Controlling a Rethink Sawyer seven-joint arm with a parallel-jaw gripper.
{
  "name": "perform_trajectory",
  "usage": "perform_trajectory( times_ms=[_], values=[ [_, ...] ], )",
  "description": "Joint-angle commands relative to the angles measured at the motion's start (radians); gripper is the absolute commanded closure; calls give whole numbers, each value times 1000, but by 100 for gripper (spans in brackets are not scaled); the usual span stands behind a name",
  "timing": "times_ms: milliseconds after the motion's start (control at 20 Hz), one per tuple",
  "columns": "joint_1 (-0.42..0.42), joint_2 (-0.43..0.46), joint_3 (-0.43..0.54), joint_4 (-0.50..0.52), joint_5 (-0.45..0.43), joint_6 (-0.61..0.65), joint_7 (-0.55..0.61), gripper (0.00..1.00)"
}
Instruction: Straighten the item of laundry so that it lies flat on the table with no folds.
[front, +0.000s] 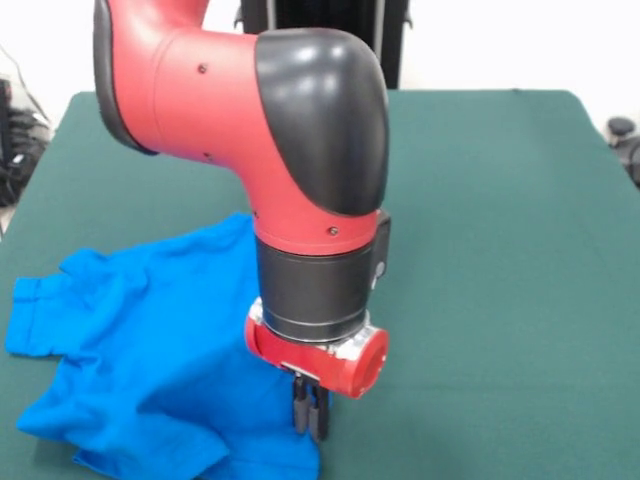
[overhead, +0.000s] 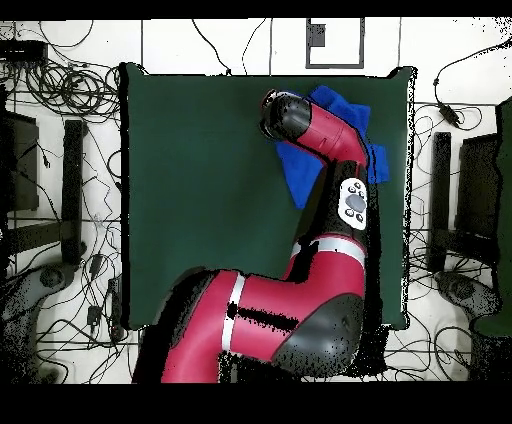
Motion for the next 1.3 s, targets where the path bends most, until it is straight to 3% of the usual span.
perform_trajectory(
  times_ms=[50, 1300],
  values=[
    [62, 46, 123, 176, -52, -56, 101, 100],
    [103, 40, 95, 197, -21, -48, 166, 100]
  ],
)
